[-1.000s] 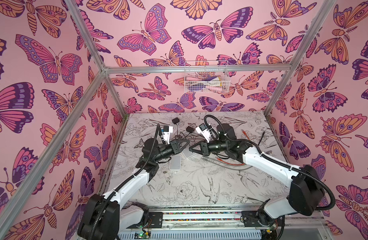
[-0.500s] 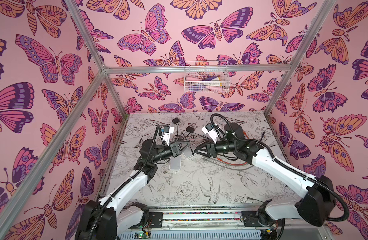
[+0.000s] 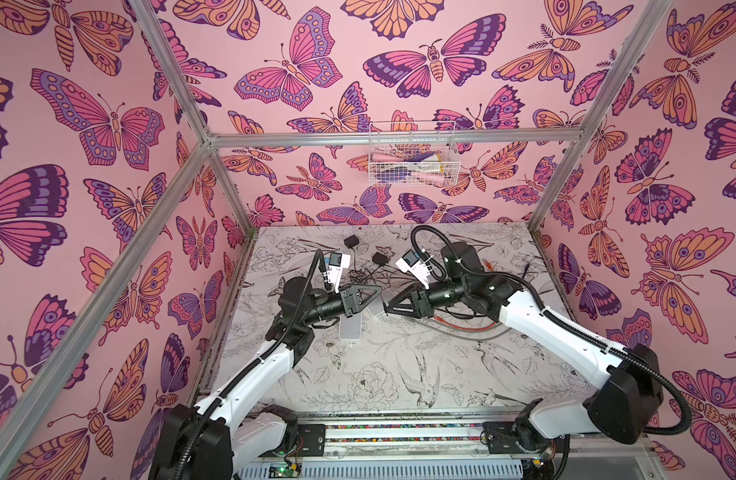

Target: Insert the plug into the switch port

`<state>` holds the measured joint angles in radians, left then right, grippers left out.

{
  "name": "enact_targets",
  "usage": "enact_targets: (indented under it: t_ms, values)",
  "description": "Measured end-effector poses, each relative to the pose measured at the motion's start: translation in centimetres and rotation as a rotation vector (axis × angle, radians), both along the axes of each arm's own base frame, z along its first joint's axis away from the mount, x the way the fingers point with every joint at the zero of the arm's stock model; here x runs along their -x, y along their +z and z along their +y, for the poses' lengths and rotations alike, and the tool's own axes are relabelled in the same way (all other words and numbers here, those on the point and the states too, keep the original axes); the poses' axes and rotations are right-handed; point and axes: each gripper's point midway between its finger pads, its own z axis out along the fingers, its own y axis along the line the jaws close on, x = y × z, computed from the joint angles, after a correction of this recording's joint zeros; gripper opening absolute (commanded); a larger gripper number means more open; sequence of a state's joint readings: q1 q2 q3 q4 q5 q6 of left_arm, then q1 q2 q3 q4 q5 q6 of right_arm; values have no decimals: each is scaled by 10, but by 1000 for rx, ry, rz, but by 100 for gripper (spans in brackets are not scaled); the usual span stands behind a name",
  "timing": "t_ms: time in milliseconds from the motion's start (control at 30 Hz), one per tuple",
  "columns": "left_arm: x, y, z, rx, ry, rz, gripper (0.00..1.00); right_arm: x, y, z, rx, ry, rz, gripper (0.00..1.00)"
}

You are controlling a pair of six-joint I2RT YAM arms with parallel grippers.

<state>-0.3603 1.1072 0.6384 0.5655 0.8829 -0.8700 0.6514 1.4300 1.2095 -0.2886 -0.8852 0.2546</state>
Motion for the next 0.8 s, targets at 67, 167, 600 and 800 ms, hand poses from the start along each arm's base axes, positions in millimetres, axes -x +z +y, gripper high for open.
enact_targets:
  t_ms: [67, 167, 600, 800]
  values:
    - [0, 0, 0, -1, -2, -1, 0, 0, -2, 1, 3, 3, 6, 39]
    - [2, 0, -2, -4, -8, -1, 0, -1, -6, 3, 9, 7, 14, 39]
    - [5, -2, -5, -13, -20, -9, 0, -4, -10, 13, 10, 18, 21, 12]
    - [4, -3, -6, -22, -20, -3, 0, -2, -9, 15, 6, 28, 19, 0]
